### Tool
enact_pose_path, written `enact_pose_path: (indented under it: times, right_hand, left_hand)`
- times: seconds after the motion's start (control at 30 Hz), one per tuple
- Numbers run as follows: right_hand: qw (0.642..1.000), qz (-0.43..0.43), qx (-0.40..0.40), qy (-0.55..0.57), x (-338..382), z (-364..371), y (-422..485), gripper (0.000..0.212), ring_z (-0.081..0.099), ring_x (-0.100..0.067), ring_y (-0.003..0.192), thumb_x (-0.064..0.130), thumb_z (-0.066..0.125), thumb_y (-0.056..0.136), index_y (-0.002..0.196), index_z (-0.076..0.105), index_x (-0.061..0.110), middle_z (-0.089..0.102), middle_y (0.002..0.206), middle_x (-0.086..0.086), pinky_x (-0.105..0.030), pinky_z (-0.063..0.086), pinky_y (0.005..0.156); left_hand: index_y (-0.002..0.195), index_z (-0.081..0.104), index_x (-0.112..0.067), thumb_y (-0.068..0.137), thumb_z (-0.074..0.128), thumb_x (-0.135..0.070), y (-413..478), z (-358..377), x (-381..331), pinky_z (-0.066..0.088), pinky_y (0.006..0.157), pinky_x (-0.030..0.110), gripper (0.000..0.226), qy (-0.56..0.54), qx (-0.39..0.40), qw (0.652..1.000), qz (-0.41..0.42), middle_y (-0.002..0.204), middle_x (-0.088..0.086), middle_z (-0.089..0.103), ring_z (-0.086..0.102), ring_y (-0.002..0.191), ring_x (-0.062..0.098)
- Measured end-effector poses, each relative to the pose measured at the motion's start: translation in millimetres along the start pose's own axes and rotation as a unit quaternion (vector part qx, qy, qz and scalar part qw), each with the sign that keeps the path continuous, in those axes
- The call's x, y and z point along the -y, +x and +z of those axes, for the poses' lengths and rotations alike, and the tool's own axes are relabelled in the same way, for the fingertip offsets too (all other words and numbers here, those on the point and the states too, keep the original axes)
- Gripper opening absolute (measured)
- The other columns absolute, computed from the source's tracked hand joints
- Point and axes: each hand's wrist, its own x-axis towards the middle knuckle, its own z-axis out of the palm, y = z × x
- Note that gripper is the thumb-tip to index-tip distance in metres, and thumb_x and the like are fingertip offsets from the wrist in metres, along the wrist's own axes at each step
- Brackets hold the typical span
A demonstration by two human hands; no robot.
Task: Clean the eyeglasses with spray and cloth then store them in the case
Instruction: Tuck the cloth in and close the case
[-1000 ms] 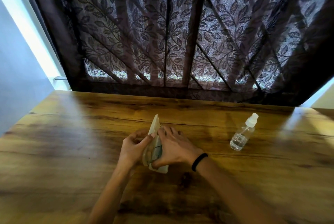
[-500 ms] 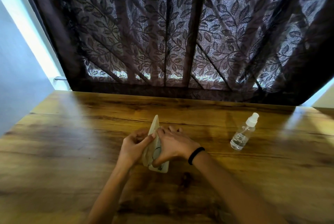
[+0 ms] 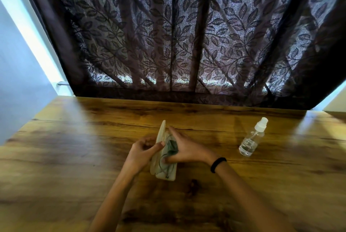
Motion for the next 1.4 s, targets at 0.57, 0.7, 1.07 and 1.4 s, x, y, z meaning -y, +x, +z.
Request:
enact_pose_path:
  times: [0.57, 0.7, 1.07, 1.4]
  right_hand:
    - [0.945, 0.025, -0.124, 0.3, -29, 17, -10, 0.062, 0.024, -0.019, 0.139, 0.018, 0.047, 0.094, 0.145, 0.013, 0.02, 0.024, 0.152, -0.008, -0.036, 0.026, 0.11]
    - [0.944, 0.02, -0.124, 0.303, -33, 21, -10, 0.068, 0.022, -0.02, 0.14, 0.022, 0.054, 0.091, 0.145, 0.013, 0.02, 0.023, 0.153, -0.007, -0.037, 0.025, 0.11]
    - [0.949, 0.012, -0.139, 0.283, -32, 29, -9, 0.077, 0.02, -0.019, 0.14, 0.036, 0.062, 0.083, 0.144, 0.016, 0.028, 0.021, 0.153, 0.0, -0.031, 0.025, 0.106]
    - [0.949, -0.016, -0.112, 0.296, -30, 32, -14, 0.086, 0.022, -0.001, 0.125, 0.042, 0.066, 0.078, 0.144, 0.012, 0.033, 0.021, 0.152, 0.006, -0.019, 0.03, 0.096]
  left_hand:
    - [0.129, 0.042, -0.02, 0.068, 0.07, -0.055, 4, 27, 10, 0.053, 0.08, 0.038, 0.076, 0.316, -0.099, 0.935, 0.126, 0.12, 0.002, 0.06, 0.059, 0.103, 0.019]
    - [0.127, 0.043, -0.02, 0.069, 0.068, -0.056, 4, 31, 12, 0.054, 0.076, 0.036, 0.073, 0.357, -0.116, 0.915, 0.148, 0.116, 0.004, 0.063, 0.061, 0.099, 0.02]
    - [0.127, 0.047, -0.02, 0.069, 0.065, -0.06, 5, 24, 11, 0.05, 0.067, 0.024, 0.073, 0.316, -0.096, 0.932, 0.152, 0.114, 0.0, 0.064, 0.061, 0.093, 0.013]
    - [0.127, 0.047, -0.021, 0.076, 0.064, -0.052, 3, 24, 11, 0.047, 0.06, 0.019, 0.063, 0.263, -0.087, 0.951, 0.139, 0.112, 0.0, 0.065, 0.057, 0.082, 0.007]
